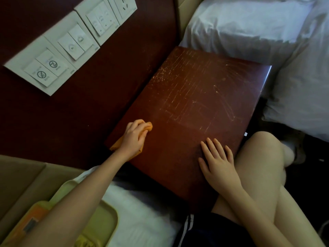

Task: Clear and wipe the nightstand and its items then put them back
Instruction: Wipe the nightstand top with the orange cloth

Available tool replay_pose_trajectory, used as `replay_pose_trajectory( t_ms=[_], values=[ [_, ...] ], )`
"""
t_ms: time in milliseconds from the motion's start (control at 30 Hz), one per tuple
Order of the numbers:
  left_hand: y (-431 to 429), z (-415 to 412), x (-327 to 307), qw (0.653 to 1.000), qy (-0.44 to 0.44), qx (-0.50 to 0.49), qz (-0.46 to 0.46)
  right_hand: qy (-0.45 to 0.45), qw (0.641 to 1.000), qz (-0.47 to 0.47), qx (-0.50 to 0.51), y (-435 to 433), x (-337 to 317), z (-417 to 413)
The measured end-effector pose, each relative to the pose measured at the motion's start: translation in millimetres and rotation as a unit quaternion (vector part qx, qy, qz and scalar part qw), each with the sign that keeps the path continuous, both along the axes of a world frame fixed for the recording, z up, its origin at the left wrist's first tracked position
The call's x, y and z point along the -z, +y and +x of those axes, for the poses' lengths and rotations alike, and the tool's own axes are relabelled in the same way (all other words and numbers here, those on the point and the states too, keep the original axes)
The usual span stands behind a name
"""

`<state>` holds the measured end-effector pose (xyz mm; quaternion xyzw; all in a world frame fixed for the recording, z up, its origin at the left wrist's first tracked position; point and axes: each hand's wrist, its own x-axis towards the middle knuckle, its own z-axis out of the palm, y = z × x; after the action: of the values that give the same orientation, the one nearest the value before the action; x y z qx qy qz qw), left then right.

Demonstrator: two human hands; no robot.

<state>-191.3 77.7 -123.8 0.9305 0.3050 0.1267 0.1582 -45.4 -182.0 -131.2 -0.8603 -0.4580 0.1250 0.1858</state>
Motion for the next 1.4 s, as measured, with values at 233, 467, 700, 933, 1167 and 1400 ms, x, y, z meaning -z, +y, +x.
replay_pose_trajectory(
  t_ms=[233,467,700,933,1167,1400],
  values=[
    [28.8,7.7,-2.5,0.984,-0.013,-0.177,0.006,-0.001,1.000,0.001,-0.001,-0.6,-1.9,-0.6],
    [15.6,48.3,-5.0,0.966,-0.021,-0.256,0.000,0.001,1.000,0.004,0.001,0.1,-2.5,-0.3],
    [-44.7,34.6,5.0,1.000,-0.008,0.001,-0.013,0.003,1.000,0.015,0.007,-1.7,-2.7,0.0],
    [-24.0,7.3,0.1,0.999,-0.008,-0.037,-0.012,0.003,1.000,0.010,0.004,-5.0,-1.5,0.2],
    [-12.6,53.5,-5.4,0.962,-0.020,-0.272,-0.021,-0.001,1.000,0.004,-0.002,-9.8,-3.4,-1.1],
    [-50.5,47.9,0.3,0.999,-0.002,0.026,-0.019,-0.003,1.000,-0.005,-0.001,-9.8,-6.0,-1.4]
  ],
)
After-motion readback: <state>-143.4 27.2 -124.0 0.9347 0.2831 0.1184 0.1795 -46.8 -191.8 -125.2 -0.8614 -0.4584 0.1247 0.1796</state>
